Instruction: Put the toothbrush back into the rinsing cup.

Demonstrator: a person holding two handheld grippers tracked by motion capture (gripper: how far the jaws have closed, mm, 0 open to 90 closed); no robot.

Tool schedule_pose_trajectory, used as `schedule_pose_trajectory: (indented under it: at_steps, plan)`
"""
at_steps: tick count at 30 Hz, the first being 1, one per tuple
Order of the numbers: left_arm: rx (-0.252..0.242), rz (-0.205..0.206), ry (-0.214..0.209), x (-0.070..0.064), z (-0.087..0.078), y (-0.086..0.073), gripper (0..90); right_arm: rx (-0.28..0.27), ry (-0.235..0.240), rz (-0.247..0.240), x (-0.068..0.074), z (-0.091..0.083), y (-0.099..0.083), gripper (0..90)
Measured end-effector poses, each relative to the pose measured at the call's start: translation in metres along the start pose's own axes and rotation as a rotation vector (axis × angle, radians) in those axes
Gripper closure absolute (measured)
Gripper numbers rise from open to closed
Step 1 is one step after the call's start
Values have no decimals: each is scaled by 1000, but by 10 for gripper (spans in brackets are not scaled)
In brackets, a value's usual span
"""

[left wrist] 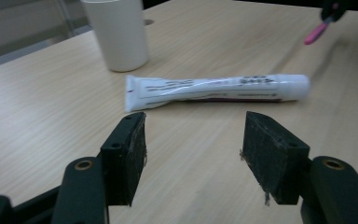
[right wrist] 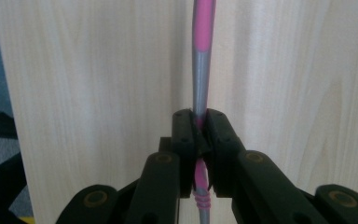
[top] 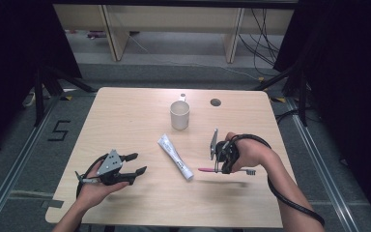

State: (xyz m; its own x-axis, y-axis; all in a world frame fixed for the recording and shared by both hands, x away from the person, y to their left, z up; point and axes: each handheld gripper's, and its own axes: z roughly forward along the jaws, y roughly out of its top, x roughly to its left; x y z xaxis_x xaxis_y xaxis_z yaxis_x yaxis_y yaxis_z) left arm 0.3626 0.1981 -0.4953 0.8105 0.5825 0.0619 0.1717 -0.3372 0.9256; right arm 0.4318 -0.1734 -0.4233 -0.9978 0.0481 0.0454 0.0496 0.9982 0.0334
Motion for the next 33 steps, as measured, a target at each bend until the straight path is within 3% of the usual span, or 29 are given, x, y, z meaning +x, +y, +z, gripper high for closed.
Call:
schedule_pose_trajectory:
  at_steps: [2,3,4,9,10,11,12,14,16,17,23,26,27,28,29,31,33]
  plan:
    - [16,22,-48,-6,4,7,394,4,-4,-47,0,-1,2,833]
    - [21,39,-93,-10,10,12,396,13,3,-61,1,-3,6,833]
    - [21,39,-93,-10,10,12,396,13,3,-61,1,-3,6,833]
    - [70,95,-242,-29,33,37,396,21,-5,-99,10,-9,21,833]
    - [70,95,-242,-29,33,37,397,21,-5,-99,10,-9,21,833]
    - [82,114,-267,-33,39,43,397,17,-3,-133,10,-10,26,833]
    - [89,123,-304,-38,49,49,397,12,-3,-136,11,-10,29,833]
    - [103,138,-332,-45,58,55,397,22,4,-151,12,-11,33,833]
    - [112,156,-345,-49,64,59,397,37,8,-139,14,-12,36,833]
    - [123,176,-355,-52,68,61,399,34,15,-178,13,-10,39,833]
    - [156,225,-390,-67,96,70,440,46,20,-198,16,-11,51,833]
    - [157,219,-395,-70,103,71,475,-1,36,-192,16,-9,53,833]
    - [164,228,-387,-71,106,71,519,33,32,-215,15,-12,57,833]
    - [164,228,-387,-71,106,71,535,33,32,-215,15,-12,57,833]
    - [168,225,-396,-72,109,70,554,-10,43,-189,16,-10,56,833]
    - [180,234,-396,-72,110,69,567,-18,46,-176,17,-10,57,833]
    - [188,234,-399,-72,112,67,603,-22,37,-214,15,-10,57,833]
